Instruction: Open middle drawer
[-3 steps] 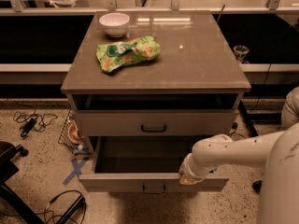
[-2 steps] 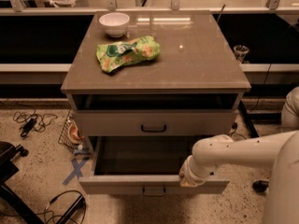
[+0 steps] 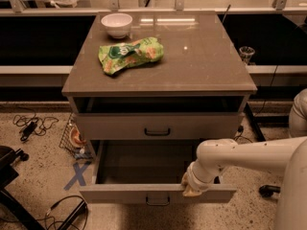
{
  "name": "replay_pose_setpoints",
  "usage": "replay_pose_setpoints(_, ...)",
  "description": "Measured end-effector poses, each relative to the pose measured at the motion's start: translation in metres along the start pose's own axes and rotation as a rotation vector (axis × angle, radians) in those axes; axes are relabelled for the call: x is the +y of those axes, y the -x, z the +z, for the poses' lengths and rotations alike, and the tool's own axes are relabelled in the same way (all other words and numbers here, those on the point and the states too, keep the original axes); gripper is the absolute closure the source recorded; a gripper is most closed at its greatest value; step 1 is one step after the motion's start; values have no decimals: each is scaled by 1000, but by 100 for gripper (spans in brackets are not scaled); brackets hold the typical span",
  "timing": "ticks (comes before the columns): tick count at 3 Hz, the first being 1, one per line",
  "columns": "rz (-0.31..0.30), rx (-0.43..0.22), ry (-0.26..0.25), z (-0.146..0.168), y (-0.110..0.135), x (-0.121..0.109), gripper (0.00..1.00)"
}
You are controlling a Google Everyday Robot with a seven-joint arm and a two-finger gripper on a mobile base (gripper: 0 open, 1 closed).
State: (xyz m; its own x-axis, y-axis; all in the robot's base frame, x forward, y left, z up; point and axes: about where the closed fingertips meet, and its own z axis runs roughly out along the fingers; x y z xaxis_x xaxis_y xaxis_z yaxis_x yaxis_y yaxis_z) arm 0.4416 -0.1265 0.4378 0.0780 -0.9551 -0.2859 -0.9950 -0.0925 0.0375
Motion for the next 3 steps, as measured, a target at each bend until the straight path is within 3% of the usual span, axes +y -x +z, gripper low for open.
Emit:
replay_pose_setpoints(1, -16, -25, 35, 4, 6, 6, 100)
replay_pose_setpoints(2, -16, -25, 35, 4, 6, 6, 100)
replay_pose_setpoints(3, -50, -57, 85, 10, 15, 16, 74)
